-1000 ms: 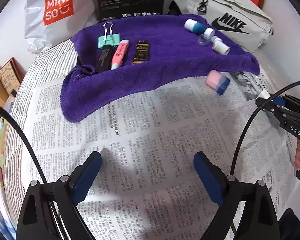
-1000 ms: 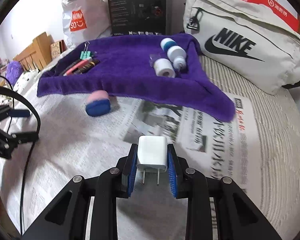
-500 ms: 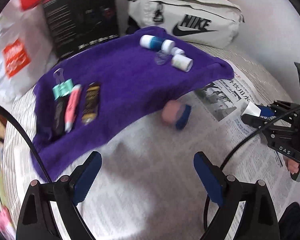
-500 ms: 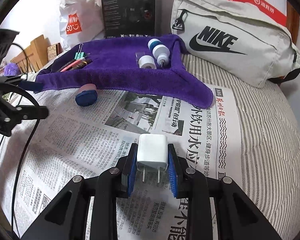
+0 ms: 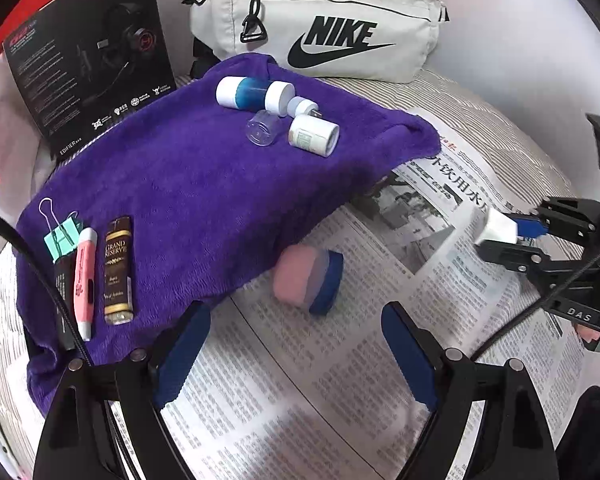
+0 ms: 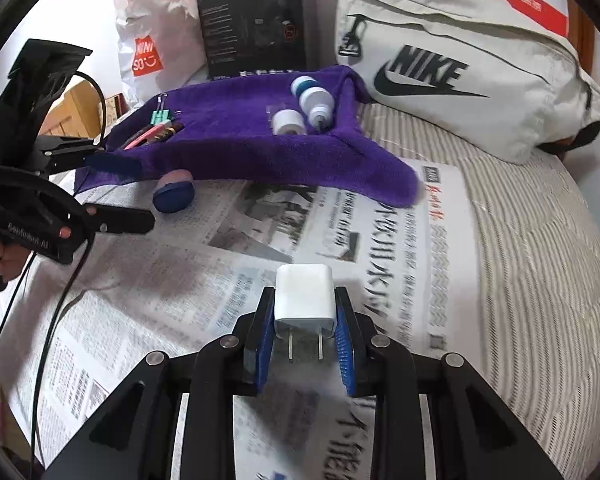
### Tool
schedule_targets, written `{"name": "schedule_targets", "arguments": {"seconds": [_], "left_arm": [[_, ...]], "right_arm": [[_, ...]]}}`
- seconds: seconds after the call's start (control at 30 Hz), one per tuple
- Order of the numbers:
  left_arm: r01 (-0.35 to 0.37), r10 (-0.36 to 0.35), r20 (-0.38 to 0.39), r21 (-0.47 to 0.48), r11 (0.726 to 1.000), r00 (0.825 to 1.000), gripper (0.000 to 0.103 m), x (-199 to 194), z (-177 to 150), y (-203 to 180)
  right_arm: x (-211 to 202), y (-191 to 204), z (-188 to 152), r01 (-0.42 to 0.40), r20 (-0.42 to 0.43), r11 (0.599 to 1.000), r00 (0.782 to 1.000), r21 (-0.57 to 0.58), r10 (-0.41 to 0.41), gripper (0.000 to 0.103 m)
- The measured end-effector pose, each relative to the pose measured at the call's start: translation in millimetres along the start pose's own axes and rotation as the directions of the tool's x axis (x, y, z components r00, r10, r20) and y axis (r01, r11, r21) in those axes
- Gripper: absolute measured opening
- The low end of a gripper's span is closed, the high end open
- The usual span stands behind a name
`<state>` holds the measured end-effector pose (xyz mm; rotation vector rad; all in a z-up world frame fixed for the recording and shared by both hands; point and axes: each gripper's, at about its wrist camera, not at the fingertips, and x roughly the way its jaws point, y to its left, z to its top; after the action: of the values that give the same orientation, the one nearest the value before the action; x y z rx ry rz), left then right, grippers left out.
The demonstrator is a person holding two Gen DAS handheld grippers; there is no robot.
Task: Organize rigid objects
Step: 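Grasp the pink-and-blue sponge with the left tool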
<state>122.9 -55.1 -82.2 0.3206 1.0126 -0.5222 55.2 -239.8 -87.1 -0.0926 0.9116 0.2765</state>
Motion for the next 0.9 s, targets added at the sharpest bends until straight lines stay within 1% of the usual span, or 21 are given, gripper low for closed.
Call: {"name": "schedule_targets", "arguments": {"seconds": [0.07,0.17,0.23,0.27,0.37,0.43,0.5,0.53,0.57,0.6,0.63,0.7,0.9], "left_arm": [[0.014,-0.014,-0.006,0.003,1.0,1.0,0.082,2,2,0],[0.017,-0.017,-0.017,0.014,1.0,1.0,0.08,8,3,-2],[0.019,-0.018,-0.029,0.023,1.0,0.999,0.072,12,3,-5],[0.022,-0.021,-0.034,0.027,0.999,0.999,0.07,14,4,-6],[0.025,-0.024,-0.038,0.027,0.999,0.999,0.07,18,7,-8],[0.034,-0.033,-0.036,0.025,0.999,0.999,0.065,18,10,-8],[0.06,-0.059,-0.036,0.022,0.998,0.998,0.057,19,13,-9],[0.062,-0.061,-0.035,0.024,0.998,0.998,0.056,20,15,-10],[0.054,-0.053,-0.034,0.032,0.998,0.998,0.051,21,16,-11],[0.045,-0.043,-0.032,0.044,0.998,0.999,0.042,21,17,-12],[0.048,-0.047,-0.031,0.048,0.998,0.998,0.037,20,17,-12],[0.078,-0.077,-0.035,0.043,0.996,0.996,0.037,19,17,-10],[0.06,-0.057,-0.043,0.067,0.996,0.997,0.037,16,14,-9]], "right_arm": [[-2,-2,-3,0.001,0.003,1.0,1.0,-0.012,-0.001,0.028],[-4,-8,-5,-0.013,0.009,1.0,1.0,-0.003,0.013,0.028],[-4,-9,-6,-0.021,0.009,1.0,1.0,0.0,0.021,0.028],[-4,-8,-6,-0.019,0.009,1.0,1.0,-0.003,0.019,0.028],[-4,-8,-6,-0.02,0.009,1.0,1.0,-0.002,0.02,0.028],[-4,-8,-6,-0.028,0.01,1.0,1.0,0.005,0.028,0.028],[-4,-9,-6,-0.032,0.01,0.999,0.999,0.008,0.032,0.028],[-4,-9,-6,-0.035,0.011,0.999,0.999,0.01,0.035,0.029],[-3,-10,-6,-0.037,0.011,0.999,0.999,0.012,0.037,0.029],[-4,-11,-6,-0.039,0.011,0.999,0.999,0.013,0.039,0.029],[-4,-11,-6,-0.041,0.012,0.999,0.999,0.015,0.041,0.029],[-4,-11,-6,-0.044,0.012,0.999,0.999,0.017,0.044,0.029],[-3,-12,-7,-0.049,0.012,0.999,0.999,0.02,0.049,0.029]]}}
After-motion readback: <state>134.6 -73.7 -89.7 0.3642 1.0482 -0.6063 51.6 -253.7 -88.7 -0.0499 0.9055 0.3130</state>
